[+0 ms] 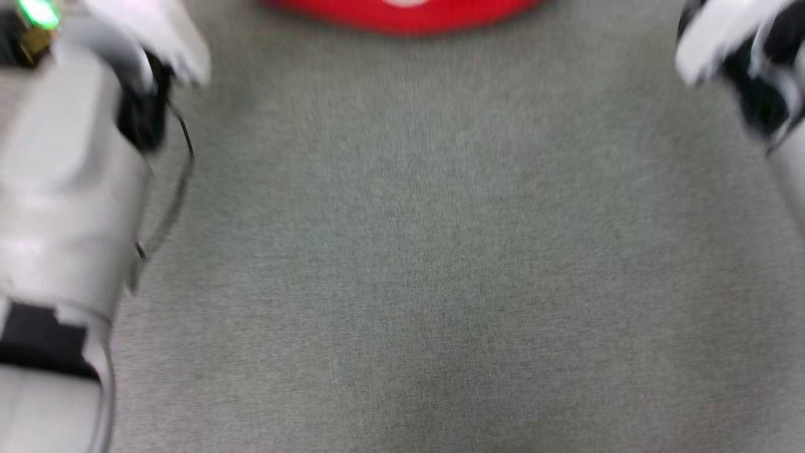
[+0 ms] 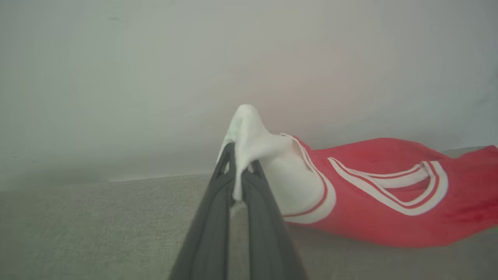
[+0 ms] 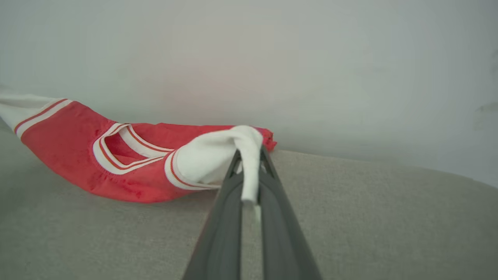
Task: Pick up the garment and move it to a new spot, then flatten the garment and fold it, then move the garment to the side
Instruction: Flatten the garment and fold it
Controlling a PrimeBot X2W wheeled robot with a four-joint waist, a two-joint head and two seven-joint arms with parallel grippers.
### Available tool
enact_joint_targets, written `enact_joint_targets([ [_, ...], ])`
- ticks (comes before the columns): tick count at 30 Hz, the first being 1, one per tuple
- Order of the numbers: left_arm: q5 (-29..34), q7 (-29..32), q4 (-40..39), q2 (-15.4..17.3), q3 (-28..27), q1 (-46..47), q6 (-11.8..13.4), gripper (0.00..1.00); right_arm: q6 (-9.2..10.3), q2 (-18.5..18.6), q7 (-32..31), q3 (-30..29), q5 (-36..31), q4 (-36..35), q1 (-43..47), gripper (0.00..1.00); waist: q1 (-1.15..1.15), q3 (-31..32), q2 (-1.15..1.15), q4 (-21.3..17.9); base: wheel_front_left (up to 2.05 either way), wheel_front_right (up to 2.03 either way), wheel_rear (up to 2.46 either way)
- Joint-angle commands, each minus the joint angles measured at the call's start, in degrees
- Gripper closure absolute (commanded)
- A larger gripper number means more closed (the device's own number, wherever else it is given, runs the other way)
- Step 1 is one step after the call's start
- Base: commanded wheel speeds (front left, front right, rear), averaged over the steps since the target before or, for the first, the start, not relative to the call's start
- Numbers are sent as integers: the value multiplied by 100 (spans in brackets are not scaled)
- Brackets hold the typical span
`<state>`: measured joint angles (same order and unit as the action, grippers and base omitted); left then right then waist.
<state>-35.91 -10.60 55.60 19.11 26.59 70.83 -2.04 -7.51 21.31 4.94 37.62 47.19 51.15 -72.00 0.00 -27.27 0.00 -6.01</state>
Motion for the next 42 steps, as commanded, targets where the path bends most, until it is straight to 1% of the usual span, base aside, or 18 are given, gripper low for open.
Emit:
enact_joint_targets([
  [1,-81,-115,-30,-3,-21,-421,-32,100,4,88,-6,149,98,-98,438,100,0,615,0,115,0,0,0],
  [3,-122,-202,-124,13,-22,-843,-55,100,4,142,21,262,203,-241,826,100,0,843,0,128,0,0,0],
  [6,-239,-310,-374,50,-89,-1537,0,100,4,271,57,382,348,-438,1419,100,0,1153,0,147,0,0,0],
  [7,-239,-310,-374,50,-89,-1537,0,100,4,271,57,382,348,-438,1419,100,0,1153,0,147,0,0,0],
  [12,-397,-395,-1078,208,-225,-2786,151,100,4,514,161,433,561,-835,2384,100,0,1582,0,198,0,0,0],
  [16,-569,-407,-1911,383,-359,-3948,441,100,4,729,310,314,629,-1158,3156,100,0,1830,0,216,0,0,0],
  [21,-836,-189,-3171,634,-543,-5521,1028,100,4,873,464,17,579,-1537,4174,100,0,2077,0,227,0,0,0],
  [26,-1084,97,-4313,860,-672,-6877,1545,100,5,884,531,-436,405,-1838,5180,100,0,2258,0,300,0,0,0],
  [30,-1118,344,-4883,1019,-577,-7569,1754,100,5,721,432,-855,155,-2014,5988,100,0,2364,0,417,0,0,0],
  [34,-985,401,-5216,1053,-434,-7798,1884,100,4,498,182,-1258,-269,-2178,6605,100,0,2334,0,527,0,0,0],
  [35,-959,367,-5261,1022,-414,-7804,1913,100,4,427,98,-1336,-390,-2230,6732,76,0,2321,0,552,0,0,0],
  [36,-933,324,-5314,991,-394,-7802,1929,100,4,344,19,-1418,-479,-2309,6865,57,0,2310,0,578,0,0,0],
  [37,-902,301,-5350,977,-374,-7791,1935,100,4,282,-43,-1511,-568,-2422,6956,24,0,2294,0,608,0,0,0],
  [38,-873,258,-5389,961,-364,-7769,1949,100,4,254,-87,-1610,-650,-2556,7011,0,0,2279,0,637,0,0,0],
  [42,-741,105,-5554,845,-295,-7633,1980,100,4,118,-41,-2217,-748,-3307,7130,0,0,2221,0,812,0,0,0],
])
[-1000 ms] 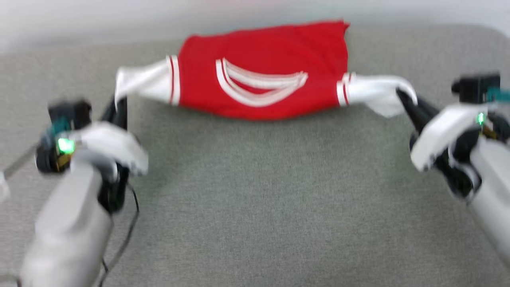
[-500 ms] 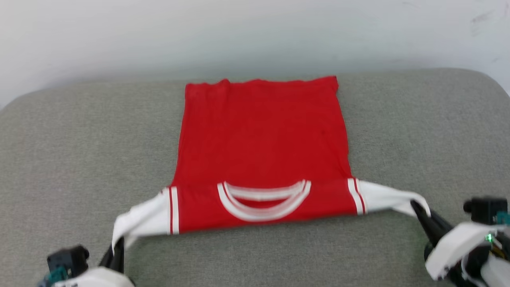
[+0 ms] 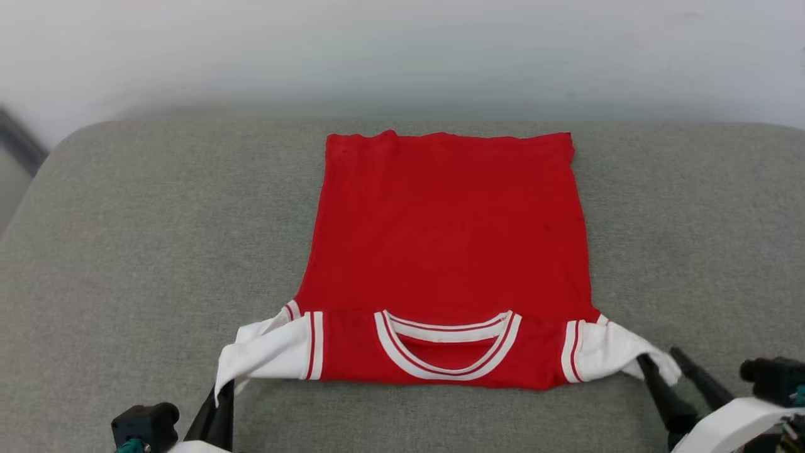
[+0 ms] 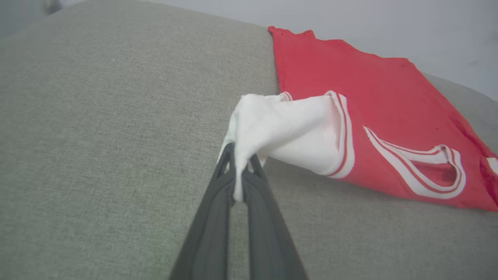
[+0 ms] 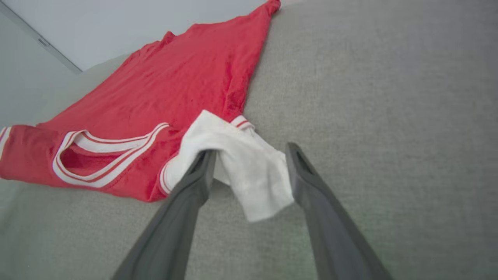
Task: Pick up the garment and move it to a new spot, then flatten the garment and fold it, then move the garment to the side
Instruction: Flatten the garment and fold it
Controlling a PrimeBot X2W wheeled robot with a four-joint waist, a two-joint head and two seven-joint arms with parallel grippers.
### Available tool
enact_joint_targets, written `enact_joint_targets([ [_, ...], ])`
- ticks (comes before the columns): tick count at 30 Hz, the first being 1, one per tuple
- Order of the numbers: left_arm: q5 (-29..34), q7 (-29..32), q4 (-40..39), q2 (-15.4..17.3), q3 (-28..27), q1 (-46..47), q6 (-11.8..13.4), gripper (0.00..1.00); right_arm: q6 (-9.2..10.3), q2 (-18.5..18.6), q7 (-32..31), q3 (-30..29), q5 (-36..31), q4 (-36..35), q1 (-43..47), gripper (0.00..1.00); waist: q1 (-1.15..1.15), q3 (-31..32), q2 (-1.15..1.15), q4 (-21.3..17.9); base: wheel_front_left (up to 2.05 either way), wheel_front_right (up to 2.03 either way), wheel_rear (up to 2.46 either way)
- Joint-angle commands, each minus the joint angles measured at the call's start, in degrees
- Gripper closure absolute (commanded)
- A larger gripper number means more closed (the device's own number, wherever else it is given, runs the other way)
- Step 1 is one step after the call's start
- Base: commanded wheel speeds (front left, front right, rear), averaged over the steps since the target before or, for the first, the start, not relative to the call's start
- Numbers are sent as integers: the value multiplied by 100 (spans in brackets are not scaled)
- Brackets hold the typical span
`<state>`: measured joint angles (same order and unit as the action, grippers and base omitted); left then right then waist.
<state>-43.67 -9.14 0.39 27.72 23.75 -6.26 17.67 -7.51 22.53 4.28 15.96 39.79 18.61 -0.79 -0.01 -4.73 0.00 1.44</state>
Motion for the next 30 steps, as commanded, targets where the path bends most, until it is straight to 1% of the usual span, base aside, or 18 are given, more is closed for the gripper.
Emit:
enact_joint_targets([
  [1,70,-76,-81,-46,8,120,20,100,4,-4,10,-207,-2,-220,-31,0,1,-68,0,119,0,0,0],
  [4,170,-190,-221,-104,55,294,-33,100,3,70,-190,-778,-43,-524,-375,0,1,-197,0,338,0,0,0],
  [6,260,-243,-288,-178,121,448,-61,100,3,109,-401,-1155,-37,-543,-685,0,1,-342,0,505,0,0,0],
  [8,381,-287,-359,-257,201,644,-97,100,3,195,-693,-1443,58,-362,-1134,0,1,-523,0,663,0,0,0],
  [10,486,-313,-413,-342,312,822,-123,100,3,291,-1000,-1581,44,-55,-1623,0,1,-716,0,842,0,0,0],
  [16,752,-416,-619,-594,495,1286,-180,100,3,612,-2059,-1640,-5,1017,-3304,0,1,-1313,0,1350,0,0,0],
  [21,942,-487,-782,-778,641,1579,-252,100,3,890,-3217,-1648,-241,1939,-4640,0,1,-1875,0,1746,0,0,0],
  [25,1064,-520,-839,-913,732,1786,-343,100,3,1002,-3888,-1613,-486,2466,-5389,0,1,-2217,0,1998,0,0,0],
  [30,1136,-562,-848,-1057,791,1928,-405,100,3,934,-4373,-1524,-682,2857,-5861,0,1,-2518,0,2162,0,0,0],
])
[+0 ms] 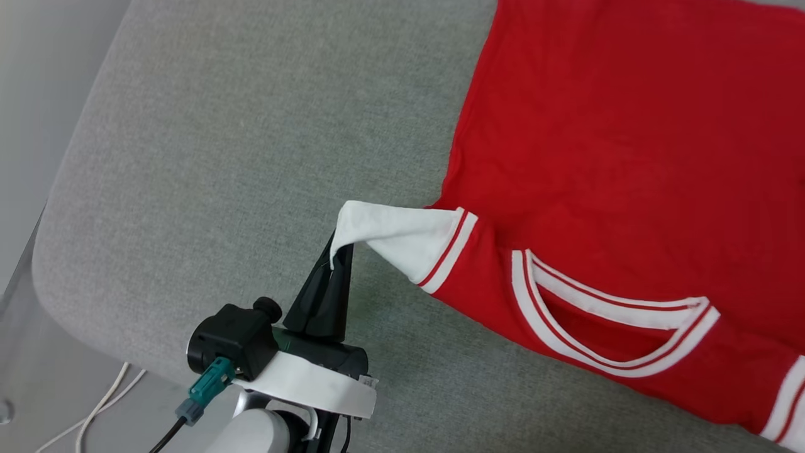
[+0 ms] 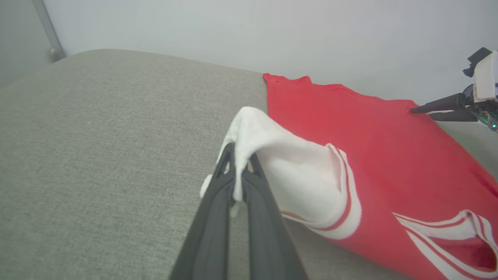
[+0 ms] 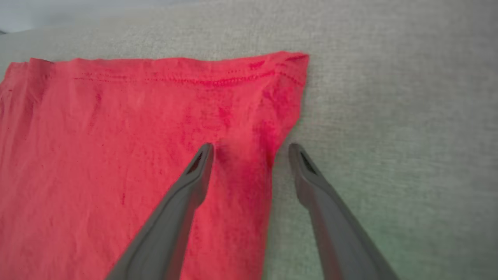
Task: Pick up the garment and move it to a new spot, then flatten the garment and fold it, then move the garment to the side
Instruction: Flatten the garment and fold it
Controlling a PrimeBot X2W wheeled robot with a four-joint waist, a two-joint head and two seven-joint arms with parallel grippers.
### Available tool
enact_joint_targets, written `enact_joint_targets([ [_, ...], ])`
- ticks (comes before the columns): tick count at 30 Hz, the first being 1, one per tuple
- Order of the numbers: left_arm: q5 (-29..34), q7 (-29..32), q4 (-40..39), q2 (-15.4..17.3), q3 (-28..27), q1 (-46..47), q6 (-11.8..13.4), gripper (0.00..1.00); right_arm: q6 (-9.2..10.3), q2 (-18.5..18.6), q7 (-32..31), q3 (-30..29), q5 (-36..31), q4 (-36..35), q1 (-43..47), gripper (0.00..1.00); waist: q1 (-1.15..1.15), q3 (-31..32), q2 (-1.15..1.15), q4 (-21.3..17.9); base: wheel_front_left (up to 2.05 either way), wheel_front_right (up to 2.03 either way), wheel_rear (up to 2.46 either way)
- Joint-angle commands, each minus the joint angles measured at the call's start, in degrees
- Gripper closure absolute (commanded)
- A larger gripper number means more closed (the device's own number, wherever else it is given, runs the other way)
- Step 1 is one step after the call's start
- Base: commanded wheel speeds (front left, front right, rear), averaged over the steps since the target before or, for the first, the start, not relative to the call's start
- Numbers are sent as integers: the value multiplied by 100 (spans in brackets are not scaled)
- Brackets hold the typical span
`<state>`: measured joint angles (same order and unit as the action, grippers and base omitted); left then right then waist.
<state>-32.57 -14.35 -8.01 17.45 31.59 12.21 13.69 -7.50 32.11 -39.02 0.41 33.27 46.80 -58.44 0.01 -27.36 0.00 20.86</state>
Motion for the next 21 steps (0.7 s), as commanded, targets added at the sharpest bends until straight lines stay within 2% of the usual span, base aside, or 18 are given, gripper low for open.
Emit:
enact_joint_targets([
  [1,36,-46,9,-48,7,102,-24,100,2,-47,-137,48,-53,88,-161,0,-1,-305,0,237,0,0,0],
  [6,65,-58,95,-121,0,133,-90,100,3,-226,-742,97,-163,610,-88,0,-1,-434,0,286,0,0,0],
  [7,69,-58,117,-128,-9,128,-98,100,5,-263,-881,79,-189,732,-69,22,-1,-443,0,292,0,0,0],
  [8,75,-64,144,-139,-14,123,-111,100,5,-291,-999,55,-208,838,-63,76,-1,-450,0,297,0,0,0],
  [9,71,-65,165,-155,-20,124,-128,100,5,-311,-1076,35,-244,918,-64,100,-1,-450,0,302,0,0,0],
  [14,74,-79,285,-193,-53,100,-181,100,3,-287,-1044,-14,-396,935,-184,100,-1,-333,0,291,0,0,0],
  [21,-32,-84,528,-125,-172,-87,-238,100,6,142,-1010,124,-624,542,-335,100,-1,240,0,29,0,0,0],
])
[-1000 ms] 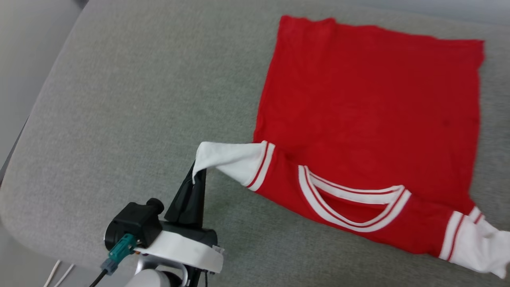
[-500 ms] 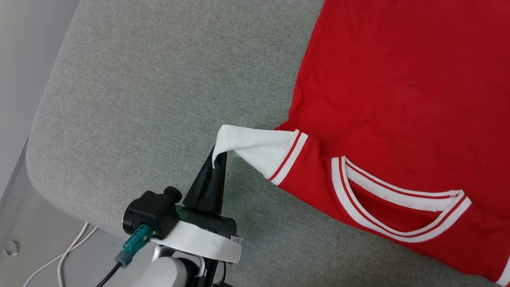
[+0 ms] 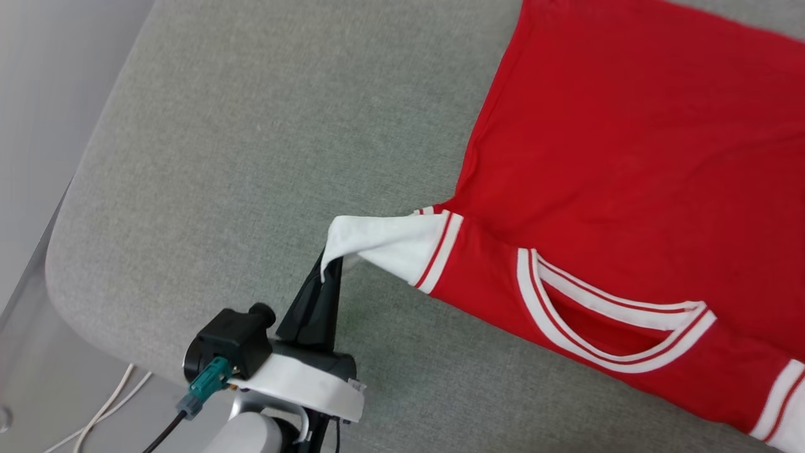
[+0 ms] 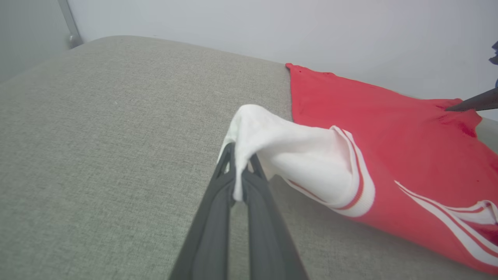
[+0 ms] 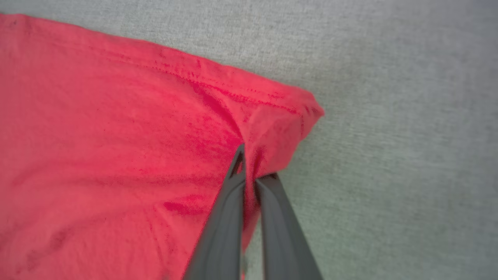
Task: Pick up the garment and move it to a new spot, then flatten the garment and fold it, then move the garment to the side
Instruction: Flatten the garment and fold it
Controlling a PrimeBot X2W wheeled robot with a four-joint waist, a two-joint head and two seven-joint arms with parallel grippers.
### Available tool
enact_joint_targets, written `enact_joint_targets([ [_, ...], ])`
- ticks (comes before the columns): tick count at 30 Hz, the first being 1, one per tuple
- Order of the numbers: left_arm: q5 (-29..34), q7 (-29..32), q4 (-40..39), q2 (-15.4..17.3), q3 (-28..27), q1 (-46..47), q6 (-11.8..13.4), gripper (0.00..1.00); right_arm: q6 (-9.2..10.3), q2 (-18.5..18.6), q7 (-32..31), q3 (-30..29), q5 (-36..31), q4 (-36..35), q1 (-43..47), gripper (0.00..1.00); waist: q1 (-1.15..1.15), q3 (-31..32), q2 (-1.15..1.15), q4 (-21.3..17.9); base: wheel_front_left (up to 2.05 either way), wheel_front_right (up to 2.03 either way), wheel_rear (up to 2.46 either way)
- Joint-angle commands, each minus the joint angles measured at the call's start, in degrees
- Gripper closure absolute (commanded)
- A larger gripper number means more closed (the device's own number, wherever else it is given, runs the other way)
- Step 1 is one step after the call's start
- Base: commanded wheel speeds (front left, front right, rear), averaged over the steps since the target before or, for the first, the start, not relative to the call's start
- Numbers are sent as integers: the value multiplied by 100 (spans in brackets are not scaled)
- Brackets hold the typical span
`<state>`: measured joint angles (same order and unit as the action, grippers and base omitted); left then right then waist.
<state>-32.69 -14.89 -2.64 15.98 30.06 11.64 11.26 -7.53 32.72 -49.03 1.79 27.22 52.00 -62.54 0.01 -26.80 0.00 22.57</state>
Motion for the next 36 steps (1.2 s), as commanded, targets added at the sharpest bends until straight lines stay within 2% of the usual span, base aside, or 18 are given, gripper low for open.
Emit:
enact_joint_targets([
  [1,-38,-31,26,50,-47,-75,9,100,8,102,-15,63,6,-109,90,100,-1,290,0,-223,0,0,0],
  [6,-163,-17,184,195,-226,-294,76,100,8,270,-145,585,288,-946,650,100,-1,817,0,-707,0,0,0],
  [10,-289,13,313,358,-402,-537,152,100,7,485,-192,915,644,-1872,1455,100,-1,1208,0,-1191,0,0,0],
  [13,-390,45,369,478,-537,-712,200,100,8,641,-185,934,900,-2581,2278,100,-1,1456,0,-1550,0,0,0],
  [17,-528,86,379,633,-712,-983,289,100,8,604,-147,681,1138,-3377,3544,100,-1,1695,0,-2022,0,0,0],
  [22,-684,169,413,810,-892,-1278,381,100,7,249,-188,305,1068,-4211,5225,100,-1,1952,0,-2470,0,0,0],
  [26,-744,235,397,896,-949,-1401,418,100,8,-312,-252,-54,978,-4635,6369,100,-1,2036,0,-2686,0,0,0],
  [29,-765,294,363,937,-938,-1434,431,100,7,-716,-235,-214,831,-4739,6852,100,-1,2040,0,-2776,0,0,0],
  [30,-764,306,358,944,-926,-1424,424,100,7,-858,-123,-273,812,-4768,6898,75,-1,2035,0,-2792,0,0,0],
  [31,-760,322,344,945,-915,-1405,420,100,6,-944,-1,-339,768,-4780,6933,2,-1,2031,0,-2798,0,0,0],
  [33,-748,346,329,946,-897,-1369,427,100,5,-1124,359,-450,762,-4851,6952,0,-1,2015,0,-2805,0,0,0],
  [36,-709,385,280,935,-841,-1288,420,100,6,-1258,1459,-749,657,-5083,6726,0,-1,1971,0,-2762,0,0,0],
])
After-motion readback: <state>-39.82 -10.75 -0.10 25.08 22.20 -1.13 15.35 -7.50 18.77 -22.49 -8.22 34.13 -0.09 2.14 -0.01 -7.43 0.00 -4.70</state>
